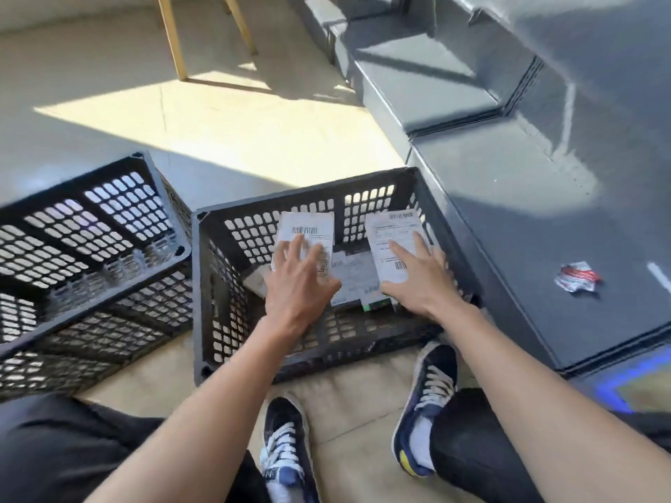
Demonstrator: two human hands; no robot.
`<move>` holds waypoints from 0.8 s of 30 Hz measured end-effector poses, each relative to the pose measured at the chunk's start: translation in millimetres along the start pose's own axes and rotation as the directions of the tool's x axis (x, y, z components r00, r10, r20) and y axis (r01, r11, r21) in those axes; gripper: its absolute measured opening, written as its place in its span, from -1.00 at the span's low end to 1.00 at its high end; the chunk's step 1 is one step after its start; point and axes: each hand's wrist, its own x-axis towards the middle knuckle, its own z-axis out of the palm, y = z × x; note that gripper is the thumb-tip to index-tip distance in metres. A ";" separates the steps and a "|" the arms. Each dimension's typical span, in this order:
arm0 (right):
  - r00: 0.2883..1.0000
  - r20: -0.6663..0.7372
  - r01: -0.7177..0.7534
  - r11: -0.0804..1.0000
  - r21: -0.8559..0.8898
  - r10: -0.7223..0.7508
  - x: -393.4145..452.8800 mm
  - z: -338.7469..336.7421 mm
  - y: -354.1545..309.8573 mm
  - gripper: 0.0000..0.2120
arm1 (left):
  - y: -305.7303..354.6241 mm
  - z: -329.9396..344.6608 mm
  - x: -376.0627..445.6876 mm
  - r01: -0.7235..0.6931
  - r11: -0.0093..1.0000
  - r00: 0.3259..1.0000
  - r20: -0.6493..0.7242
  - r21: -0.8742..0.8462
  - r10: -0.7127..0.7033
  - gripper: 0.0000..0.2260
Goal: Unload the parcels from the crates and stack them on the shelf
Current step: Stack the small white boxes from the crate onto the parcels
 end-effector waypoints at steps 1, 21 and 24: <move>0.999 -0.048 0.004 1.000 -0.012 -0.004 -12.4 -13.6 2.7 -0.13 | 12.6 -8.8 -4.4 -0.048 0.999 0.998 -0.034 0.001 0.048 -0.53; 0.819 -0.574 0.004 1.000 0.013 0.004 -235.9 -171.3 56.0 -0.17 | 204.3 -116.0 -125.4 -0.439 0.895 0.817 -0.382 0.076 0.433 -0.52; 0.799 -0.601 -0.018 1.000 0.008 0.019 -260.0 -186.3 73.9 -0.16 | 236.0 -120.2 -138.8 -0.489 0.869 0.784 -0.400 0.072 0.474 -0.49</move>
